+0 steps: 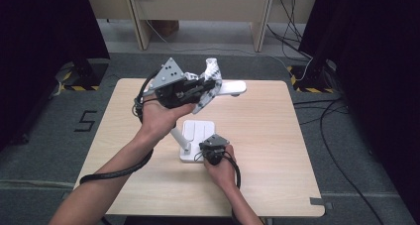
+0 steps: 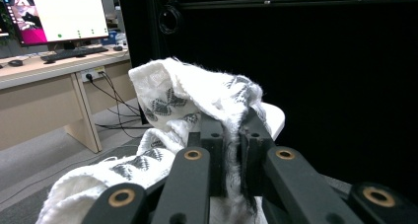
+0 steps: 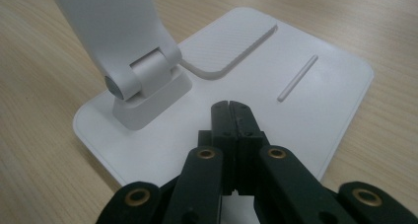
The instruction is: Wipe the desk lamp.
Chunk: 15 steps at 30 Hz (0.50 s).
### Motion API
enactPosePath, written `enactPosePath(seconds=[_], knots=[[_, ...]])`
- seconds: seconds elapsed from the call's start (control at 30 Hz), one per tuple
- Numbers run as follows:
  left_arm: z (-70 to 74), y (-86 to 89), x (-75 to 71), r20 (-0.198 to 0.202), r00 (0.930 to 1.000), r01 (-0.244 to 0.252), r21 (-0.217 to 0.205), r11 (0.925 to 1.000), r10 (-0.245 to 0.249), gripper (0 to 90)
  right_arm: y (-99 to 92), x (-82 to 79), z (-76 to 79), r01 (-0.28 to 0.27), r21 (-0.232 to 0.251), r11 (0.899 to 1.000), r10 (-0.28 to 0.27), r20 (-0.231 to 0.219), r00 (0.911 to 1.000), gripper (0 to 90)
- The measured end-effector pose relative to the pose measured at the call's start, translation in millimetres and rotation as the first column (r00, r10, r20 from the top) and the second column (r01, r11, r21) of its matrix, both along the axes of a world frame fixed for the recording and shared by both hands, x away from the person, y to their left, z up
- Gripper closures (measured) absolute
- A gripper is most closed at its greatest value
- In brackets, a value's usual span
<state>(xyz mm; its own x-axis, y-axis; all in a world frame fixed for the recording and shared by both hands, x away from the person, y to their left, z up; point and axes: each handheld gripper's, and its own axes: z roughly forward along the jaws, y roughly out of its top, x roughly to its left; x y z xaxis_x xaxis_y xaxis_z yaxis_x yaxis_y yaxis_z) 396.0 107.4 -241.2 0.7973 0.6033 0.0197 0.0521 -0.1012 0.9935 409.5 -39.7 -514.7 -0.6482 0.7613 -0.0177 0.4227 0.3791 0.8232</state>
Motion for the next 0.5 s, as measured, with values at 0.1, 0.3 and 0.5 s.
enactPosePath(seconds=[0.1,0.3,0.5], knots=[[1.0,-4.7,0.3,0.0,1.0,0.007,0.003,1.0,-0.007,83.7,0.1,-0.1,0.0,0.0,0.0,1.0,0.0,-0.001,1.0,90.0],[3.0,-14.1,1.1,0.0,0.9997,0.022,0.008,0.9997,-0.022,83.6,0.2,-0.2,0.0,0.0,-0.001,1.0,0.0,0.002,1.0,90.0],[4.8,-22.5,1.8,0.0,0.9994,0.036,0.012,0.9993,-0.036,83.6,0.2,-0.3,0.0,-0.001,-0.003,1.0,0.001,0.003,1.0,90.0]])
